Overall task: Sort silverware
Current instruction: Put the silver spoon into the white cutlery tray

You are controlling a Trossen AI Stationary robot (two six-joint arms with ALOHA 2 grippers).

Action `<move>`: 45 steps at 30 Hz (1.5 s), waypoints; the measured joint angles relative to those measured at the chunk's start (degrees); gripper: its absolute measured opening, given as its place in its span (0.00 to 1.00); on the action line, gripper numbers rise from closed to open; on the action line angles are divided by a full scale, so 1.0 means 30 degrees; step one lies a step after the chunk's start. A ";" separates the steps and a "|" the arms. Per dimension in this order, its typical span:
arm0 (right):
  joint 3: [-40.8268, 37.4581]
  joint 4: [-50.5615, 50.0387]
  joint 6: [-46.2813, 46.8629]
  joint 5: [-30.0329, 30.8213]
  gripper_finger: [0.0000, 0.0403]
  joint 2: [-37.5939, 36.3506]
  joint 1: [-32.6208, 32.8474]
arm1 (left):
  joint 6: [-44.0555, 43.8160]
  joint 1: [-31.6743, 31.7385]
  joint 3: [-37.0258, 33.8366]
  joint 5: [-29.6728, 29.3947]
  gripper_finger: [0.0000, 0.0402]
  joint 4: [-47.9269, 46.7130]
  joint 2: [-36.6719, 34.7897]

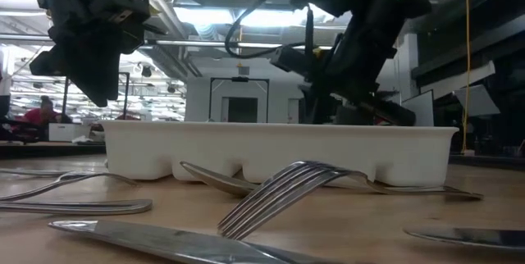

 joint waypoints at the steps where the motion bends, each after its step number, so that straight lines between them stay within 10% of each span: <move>1: -0.0021 -0.0023 -0.0207 -0.0390 0.29 -0.0129 -0.0053 | -0.0287 0.0000 0.0000 0.0004 0.22 0.0000 0.0000; 45: -0.0049 -0.9561 -0.9091 0.5193 0.30 -1.1823 -0.0001 | -1.0546 0.1083 0.0082 0.0589 0.22 0.4866 0.8062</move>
